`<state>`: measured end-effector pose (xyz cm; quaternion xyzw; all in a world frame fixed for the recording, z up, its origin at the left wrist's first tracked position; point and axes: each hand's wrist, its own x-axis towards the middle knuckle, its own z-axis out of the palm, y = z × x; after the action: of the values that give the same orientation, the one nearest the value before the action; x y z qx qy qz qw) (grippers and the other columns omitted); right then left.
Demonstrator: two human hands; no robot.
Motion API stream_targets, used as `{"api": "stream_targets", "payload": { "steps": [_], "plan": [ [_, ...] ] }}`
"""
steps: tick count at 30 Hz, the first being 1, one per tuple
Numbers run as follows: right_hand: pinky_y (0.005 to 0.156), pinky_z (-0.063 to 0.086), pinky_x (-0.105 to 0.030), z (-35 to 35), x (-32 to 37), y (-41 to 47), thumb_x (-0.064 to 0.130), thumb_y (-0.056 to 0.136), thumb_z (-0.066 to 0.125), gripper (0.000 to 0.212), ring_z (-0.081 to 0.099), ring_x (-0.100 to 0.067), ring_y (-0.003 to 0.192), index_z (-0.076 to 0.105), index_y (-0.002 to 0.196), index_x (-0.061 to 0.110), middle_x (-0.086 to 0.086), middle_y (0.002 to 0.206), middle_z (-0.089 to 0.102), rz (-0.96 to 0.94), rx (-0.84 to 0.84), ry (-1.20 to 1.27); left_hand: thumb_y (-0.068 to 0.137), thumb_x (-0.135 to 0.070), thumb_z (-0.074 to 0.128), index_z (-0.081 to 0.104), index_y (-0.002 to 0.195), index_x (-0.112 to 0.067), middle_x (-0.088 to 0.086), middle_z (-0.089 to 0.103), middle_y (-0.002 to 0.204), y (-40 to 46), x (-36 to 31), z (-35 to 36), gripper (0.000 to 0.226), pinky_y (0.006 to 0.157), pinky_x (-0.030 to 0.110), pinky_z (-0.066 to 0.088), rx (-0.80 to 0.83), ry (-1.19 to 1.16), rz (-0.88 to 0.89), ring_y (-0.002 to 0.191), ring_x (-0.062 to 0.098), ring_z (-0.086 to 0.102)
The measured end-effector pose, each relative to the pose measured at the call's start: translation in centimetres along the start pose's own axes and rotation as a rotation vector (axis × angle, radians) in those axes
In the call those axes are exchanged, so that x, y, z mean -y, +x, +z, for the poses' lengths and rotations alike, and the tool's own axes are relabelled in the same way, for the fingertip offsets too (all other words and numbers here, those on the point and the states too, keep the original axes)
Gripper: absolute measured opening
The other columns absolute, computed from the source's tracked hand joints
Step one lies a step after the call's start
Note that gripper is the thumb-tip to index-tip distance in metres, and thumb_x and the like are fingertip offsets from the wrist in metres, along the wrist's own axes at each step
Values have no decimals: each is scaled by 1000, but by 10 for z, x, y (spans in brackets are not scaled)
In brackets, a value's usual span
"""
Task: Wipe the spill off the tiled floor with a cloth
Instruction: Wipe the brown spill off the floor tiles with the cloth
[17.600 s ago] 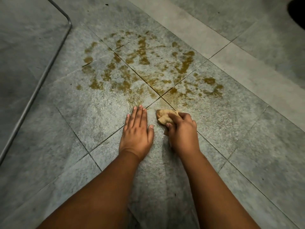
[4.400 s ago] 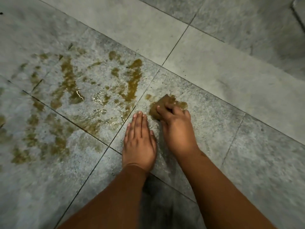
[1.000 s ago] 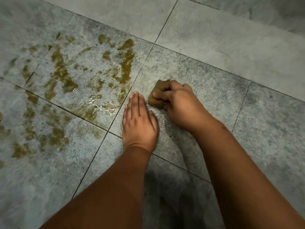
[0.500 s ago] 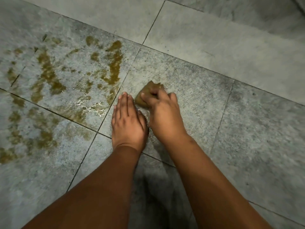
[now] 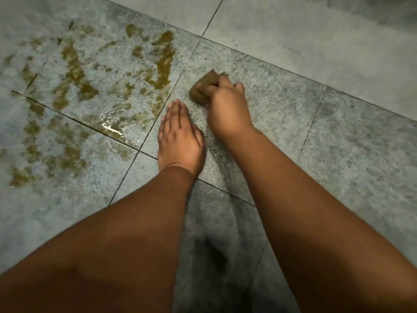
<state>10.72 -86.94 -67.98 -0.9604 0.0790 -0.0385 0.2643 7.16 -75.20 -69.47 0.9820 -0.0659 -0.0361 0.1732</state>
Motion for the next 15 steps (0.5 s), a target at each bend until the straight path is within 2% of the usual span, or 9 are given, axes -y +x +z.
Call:
{"api": "stream_targets", "payload": {
  "steps": [2,5,9,12,15],
  "plan": [
    [92,40,-41,-5,-1,-36,18,93,50,39,38,-28,108,59,128,33,-1,129,49,9,22,20,100,-24,29,19,153,-9,4,12,162,-1,0,-2,57,120,31,5,10,-12,-6,149,17,8],
    [85,28,-26,-14,3,-77,18,96,48,38,38,-28,104,58,131,29,-2,133,50,20,28,33,100,-22,31,18,153,-8,5,12,162,1,-2,-3,57,120,32,7,26,-35,-20,149,20,8],
    [87,34,-29,-19,8,-101,8,93,50,45,39,-31,102,57,132,29,-3,132,47,72,73,-28,101,-22,30,12,154,-9,6,5,163,-8,2,-20,58,119,32,4,118,-49,47,149,19,3],
    [89,36,-31,-23,12,-125,5,92,52,45,39,-33,105,59,130,28,-5,132,45,121,146,-46,104,-30,27,9,154,-10,6,2,163,-20,17,-48,57,120,32,1,176,54,139,149,19,0],
    [77,31,-29,-27,27,-136,2,86,52,46,43,-34,106,64,120,32,-6,125,47,173,249,-78,104,-35,26,9,155,-12,4,1,163,-39,43,-86,58,118,32,-1,193,119,115,149,18,-1]
  ]
}}
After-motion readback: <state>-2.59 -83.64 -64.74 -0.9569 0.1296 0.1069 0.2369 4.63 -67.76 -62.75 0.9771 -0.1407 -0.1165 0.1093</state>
